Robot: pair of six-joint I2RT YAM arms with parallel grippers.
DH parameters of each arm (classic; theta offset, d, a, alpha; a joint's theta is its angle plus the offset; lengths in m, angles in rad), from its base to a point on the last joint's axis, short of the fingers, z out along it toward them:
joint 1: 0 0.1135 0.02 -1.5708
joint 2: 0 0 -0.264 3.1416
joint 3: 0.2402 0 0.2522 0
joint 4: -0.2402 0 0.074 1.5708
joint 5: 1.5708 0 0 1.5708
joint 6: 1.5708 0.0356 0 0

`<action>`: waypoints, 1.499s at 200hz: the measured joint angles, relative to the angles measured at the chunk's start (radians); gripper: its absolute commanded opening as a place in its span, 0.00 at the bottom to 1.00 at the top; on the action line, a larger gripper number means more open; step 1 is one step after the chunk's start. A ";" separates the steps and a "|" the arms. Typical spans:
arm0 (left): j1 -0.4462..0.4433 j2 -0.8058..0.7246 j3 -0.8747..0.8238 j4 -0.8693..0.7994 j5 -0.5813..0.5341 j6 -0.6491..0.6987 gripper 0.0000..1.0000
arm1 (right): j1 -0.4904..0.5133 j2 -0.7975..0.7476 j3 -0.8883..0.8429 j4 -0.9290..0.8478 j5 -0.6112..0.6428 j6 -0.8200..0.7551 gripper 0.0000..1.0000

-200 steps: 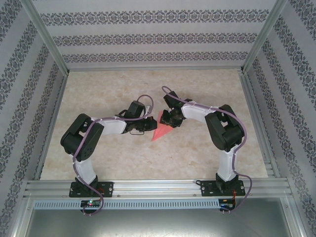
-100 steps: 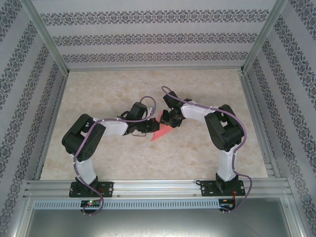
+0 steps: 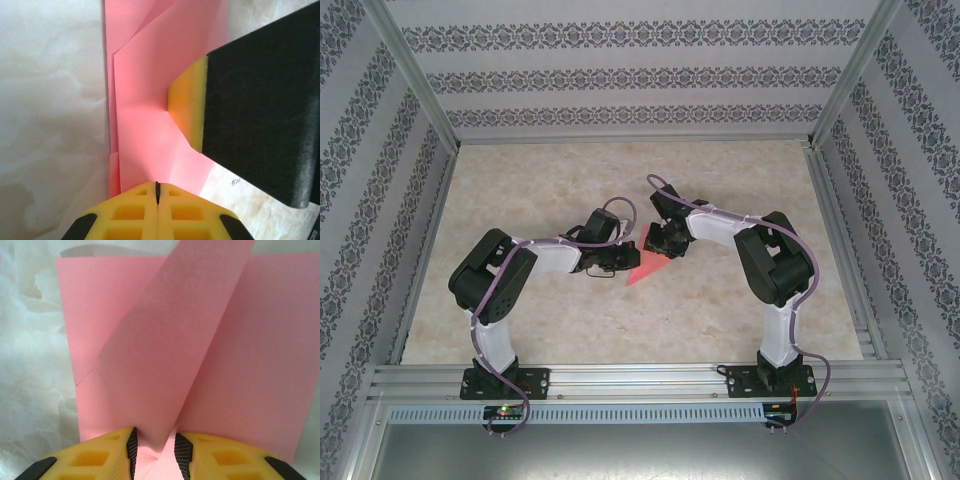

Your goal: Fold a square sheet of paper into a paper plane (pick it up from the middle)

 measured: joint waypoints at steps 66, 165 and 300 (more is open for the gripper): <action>0.000 0.021 0.015 -0.021 -0.003 0.001 0.06 | 0.004 0.003 0.004 -0.005 0.010 0.000 0.33; 0.000 0.035 0.049 -0.082 -0.010 0.010 0.00 | 0.003 -0.015 0.003 0.001 0.001 -0.001 0.35; 0.000 0.060 0.100 -0.155 0.005 0.039 0.00 | -0.093 -0.225 -0.148 0.221 -0.242 -0.127 0.10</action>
